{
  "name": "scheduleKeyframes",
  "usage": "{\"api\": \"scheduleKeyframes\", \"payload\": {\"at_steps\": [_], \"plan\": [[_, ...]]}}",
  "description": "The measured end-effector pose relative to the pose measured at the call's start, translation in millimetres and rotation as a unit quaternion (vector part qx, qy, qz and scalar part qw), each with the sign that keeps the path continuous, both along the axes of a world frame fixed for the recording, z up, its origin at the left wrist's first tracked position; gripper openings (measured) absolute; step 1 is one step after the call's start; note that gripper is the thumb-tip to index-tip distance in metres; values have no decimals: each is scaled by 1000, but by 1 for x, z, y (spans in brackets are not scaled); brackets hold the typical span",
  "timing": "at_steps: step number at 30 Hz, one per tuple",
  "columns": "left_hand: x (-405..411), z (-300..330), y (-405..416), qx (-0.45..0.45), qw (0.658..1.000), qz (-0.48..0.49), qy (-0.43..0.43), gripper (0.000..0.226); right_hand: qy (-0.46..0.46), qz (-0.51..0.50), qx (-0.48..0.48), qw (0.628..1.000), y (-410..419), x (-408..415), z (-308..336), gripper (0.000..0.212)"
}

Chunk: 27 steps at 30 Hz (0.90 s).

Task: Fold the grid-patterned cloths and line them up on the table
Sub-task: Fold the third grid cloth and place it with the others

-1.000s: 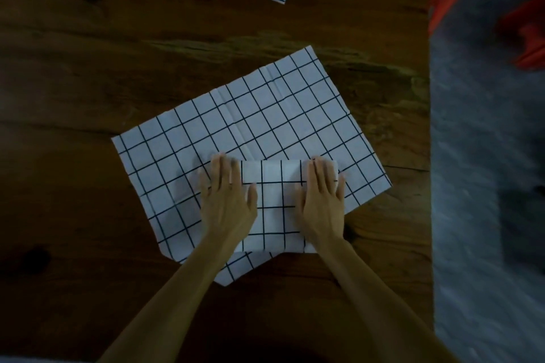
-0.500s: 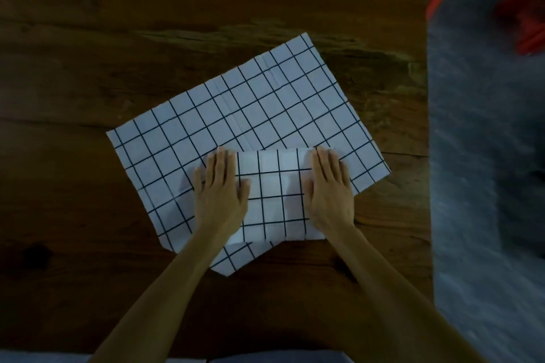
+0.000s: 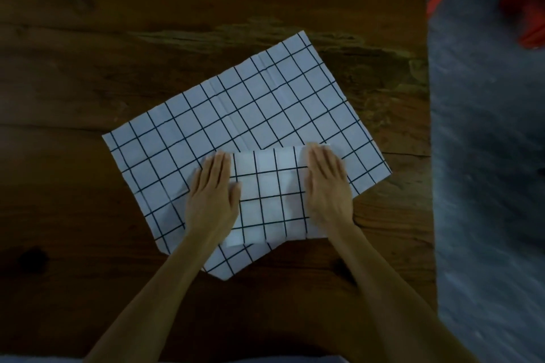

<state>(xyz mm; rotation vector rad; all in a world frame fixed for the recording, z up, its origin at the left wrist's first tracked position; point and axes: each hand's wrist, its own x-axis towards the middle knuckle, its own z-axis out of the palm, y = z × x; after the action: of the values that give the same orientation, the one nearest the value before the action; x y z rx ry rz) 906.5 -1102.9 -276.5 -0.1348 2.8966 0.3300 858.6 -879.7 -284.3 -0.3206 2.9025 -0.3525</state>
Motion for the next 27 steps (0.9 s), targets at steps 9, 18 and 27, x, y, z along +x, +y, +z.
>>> {"api": "scheduleKeyframes", "payload": {"at_steps": [9, 18, 27], "plan": [[-18, 9, 42, 0, 999, -37, 12, 64, -9, 80, -82, 993, -57, -4, 12, 55], [-3, -2, 1, -15, 1000, 0, 4, 57, 3, 0, -4, 1000, 0, -5, -3, 53], [-12, 16, 0, 29, 998, 29, 44, 52, 0, 50, -39, 998, -26, -4, 21, 48]]}}
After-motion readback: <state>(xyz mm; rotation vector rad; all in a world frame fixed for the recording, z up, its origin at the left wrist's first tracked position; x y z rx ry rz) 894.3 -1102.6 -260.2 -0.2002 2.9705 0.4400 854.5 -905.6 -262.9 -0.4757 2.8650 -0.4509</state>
